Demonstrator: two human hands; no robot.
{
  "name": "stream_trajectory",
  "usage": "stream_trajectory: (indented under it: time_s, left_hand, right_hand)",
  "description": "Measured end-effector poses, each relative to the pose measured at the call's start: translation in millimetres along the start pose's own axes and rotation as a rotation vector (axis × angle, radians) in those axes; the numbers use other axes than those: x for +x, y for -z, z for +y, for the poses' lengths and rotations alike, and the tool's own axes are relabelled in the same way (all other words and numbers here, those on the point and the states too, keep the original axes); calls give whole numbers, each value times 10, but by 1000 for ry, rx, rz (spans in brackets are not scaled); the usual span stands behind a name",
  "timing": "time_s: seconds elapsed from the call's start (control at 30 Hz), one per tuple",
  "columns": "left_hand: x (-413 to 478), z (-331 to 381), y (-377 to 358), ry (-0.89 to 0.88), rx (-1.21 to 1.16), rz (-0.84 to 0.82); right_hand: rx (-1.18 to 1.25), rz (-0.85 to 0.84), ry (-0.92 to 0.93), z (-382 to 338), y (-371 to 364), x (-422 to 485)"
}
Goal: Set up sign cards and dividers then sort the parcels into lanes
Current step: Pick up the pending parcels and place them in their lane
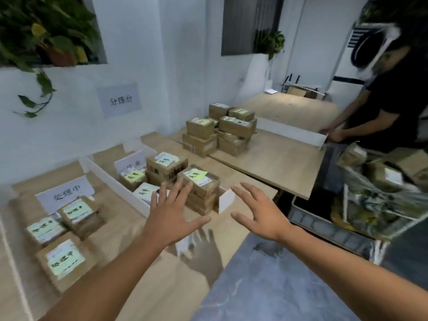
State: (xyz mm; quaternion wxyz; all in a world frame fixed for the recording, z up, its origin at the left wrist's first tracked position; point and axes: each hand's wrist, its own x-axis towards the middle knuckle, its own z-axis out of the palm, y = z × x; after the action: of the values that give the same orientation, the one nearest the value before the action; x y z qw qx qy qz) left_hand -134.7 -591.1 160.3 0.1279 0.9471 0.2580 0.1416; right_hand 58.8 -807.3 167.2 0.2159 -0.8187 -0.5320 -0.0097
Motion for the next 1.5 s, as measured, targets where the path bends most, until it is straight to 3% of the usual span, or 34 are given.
stream_trajectory:
  time_s: [0.23, 0.43, 1.07, 1.33, 1.5]
  left_hand:
    - [1154, 1442, -764, -29, -73, -21]
    - [1983, 2058, -1158, 6, -99, -55]
    - [5576, 1965, -2402, 206, -197, -12]
    - [6844, 1742, -2911, 413, -226, 47]
    - [7461, 1761, -3166, 539, -369, 99]
  right_hand:
    - [-8, -3, -59, 1558, 588, 114]
    - [40, -11, -77, 2510, 937, 493]
    - [239, -55, -81, 5095, 627, 3641]
    - [388, -134, -15, 6039, 254, 5397]
    - [408, -200, 11, 6427, -11, 6232]
